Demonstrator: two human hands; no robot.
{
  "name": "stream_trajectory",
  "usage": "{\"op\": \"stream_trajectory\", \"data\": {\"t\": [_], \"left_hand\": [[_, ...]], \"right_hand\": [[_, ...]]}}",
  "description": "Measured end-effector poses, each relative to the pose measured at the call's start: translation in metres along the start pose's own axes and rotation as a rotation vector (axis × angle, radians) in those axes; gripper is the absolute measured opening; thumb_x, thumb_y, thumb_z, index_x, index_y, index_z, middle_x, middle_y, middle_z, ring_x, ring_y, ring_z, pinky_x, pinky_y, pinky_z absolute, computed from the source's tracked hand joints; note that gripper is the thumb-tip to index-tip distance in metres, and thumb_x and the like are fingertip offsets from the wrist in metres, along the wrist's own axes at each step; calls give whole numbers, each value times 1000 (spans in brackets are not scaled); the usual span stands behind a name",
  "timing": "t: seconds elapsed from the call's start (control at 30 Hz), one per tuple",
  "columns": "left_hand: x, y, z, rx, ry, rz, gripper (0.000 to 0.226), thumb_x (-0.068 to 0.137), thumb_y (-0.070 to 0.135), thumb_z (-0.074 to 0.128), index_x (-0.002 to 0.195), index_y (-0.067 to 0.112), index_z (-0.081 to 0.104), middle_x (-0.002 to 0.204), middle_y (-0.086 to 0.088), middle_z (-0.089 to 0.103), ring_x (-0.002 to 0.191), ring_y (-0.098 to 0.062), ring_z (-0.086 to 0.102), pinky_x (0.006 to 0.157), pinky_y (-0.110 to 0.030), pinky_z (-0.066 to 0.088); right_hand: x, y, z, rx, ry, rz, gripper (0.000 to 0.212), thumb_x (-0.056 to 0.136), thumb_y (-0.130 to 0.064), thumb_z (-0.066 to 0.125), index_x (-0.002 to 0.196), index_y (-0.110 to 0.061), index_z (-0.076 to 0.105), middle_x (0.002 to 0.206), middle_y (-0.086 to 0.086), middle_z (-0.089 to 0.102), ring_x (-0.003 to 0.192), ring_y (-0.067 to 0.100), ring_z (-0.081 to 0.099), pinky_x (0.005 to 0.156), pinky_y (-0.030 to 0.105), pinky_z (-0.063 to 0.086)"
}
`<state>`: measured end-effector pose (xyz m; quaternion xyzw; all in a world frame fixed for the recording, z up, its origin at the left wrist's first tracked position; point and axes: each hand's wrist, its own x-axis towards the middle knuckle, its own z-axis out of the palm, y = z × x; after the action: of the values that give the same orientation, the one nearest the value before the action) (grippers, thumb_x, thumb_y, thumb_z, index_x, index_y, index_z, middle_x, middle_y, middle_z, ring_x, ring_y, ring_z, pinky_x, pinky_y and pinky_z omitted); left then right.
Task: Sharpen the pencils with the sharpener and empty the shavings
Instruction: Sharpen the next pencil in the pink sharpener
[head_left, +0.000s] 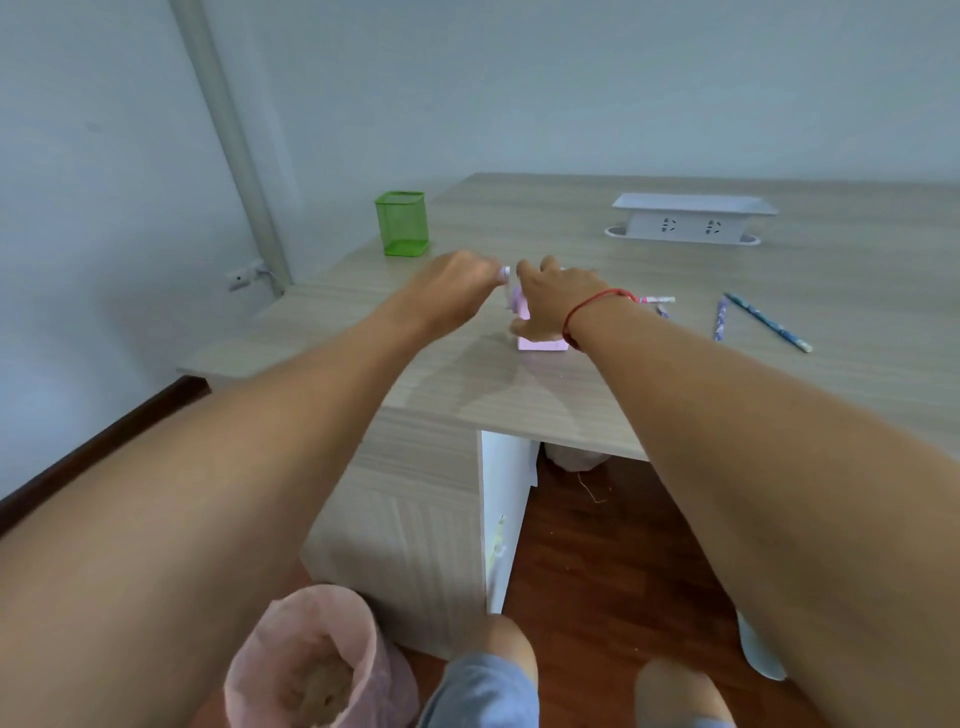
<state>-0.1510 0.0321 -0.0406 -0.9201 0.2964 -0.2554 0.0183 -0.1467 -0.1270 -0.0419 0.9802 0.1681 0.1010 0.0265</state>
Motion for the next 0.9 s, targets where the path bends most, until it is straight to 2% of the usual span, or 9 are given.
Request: {"op": "stream_trajectory", "data": {"t": [0.07, 0.13, 0.23, 0.3, 0.37, 0.47, 0.53, 0.73, 0.9], "left_hand": [[-16, 7, 1, -27, -49, 59, 13, 94, 6, 48, 94, 1, 60, 75, -25, 60, 67, -40, 58, 57, -42, 42], [-30, 20, 13, -4, -139, 21, 20, 95, 9, 46, 110, 5, 60, 87, -22, 63, 79, -38, 60, 66, -42, 43], [-32, 31, 39, -14, -277, -153, 21, 95, 13, 44, 105, 6, 62, 106, -19, 64, 99, -35, 61, 83, -40, 48], [-19, 24, 48, -8, -321, -158, 24, 95, 18, 44, 105, 7, 63, 112, -17, 63, 105, -35, 60, 87, -39, 49], [-5, 15, 46, 9, -351, -183, 28, 95, 23, 42, 108, 9, 63, 114, -16, 62, 106, -35, 59, 85, -36, 47], [17, -1, 41, 73, -302, -202, 21, 91, 14, 46, 100, 8, 64, 101, -18, 65, 92, -37, 61, 68, -35, 40], [22, -5, 36, 109, -269, -165, 20, 87, 3, 48, 94, 7, 66, 94, -17, 65, 87, -38, 62, 64, -37, 40], [11, -7, 43, 63, -166, -155, 19, 88, -1, 45, 91, 4, 62, 92, -18, 63, 84, -37, 60, 64, -40, 43], [21, -14, 23, 25, 49, -55, 18, 95, 8, 45, 88, -1, 59, 86, -25, 62, 81, -41, 61, 62, -47, 48]], "right_hand": [[0, -1, 0, 9, -12, 5, 60, 86, -43, 59, 134, -14, 36, 132, 13, 44, 117, 36, 56, 93, 41, 42], [-1, -1, -1, 0, -6, -14, 60, 87, -43, 59, 134, -13, 36, 132, 13, 43, 116, 37, 56, 93, 42, 42], [-3, 2, 2, 7, 3, -36, 62, 86, -42, 58, 136, -12, 35, 134, 14, 42, 116, 39, 54, 93, 44, 42], [-5, 4, 2, 11, 17, -49, 63, 86, -43, 57, 137, -13, 35, 135, 13, 42, 117, 39, 54, 93, 44, 42], [-8, 5, 1, 10, 33, -68, 62, 87, -44, 56, 137, -13, 36, 135, 13, 42, 117, 38, 54, 94, 44, 42], [-9, 7, 2, 18, 50, -73, 58, 86, -41, 55, 134, -15, 38, 134, 11, 44, 117, 37, 55, 94, 42, 42], [-9, 8, 2, 18, 41, -55, 58, 86, -42, 55, 134, -16, 38, 134, 11, 45, 117, 35, 55, 94, 42, 42], [-13, 5, 0, -31, 64, -72, 52, 87, -39, 54, 131, -17, 40, 132, 9, 46, 116, 32, 55, 92, 39, 42], [-10, 3, 0, -10, 56, -29, 54, 88, -39, 54, 134, -15, 38, 132, 10, 45, 118, 33, 55, 93, 39, 41]]}}
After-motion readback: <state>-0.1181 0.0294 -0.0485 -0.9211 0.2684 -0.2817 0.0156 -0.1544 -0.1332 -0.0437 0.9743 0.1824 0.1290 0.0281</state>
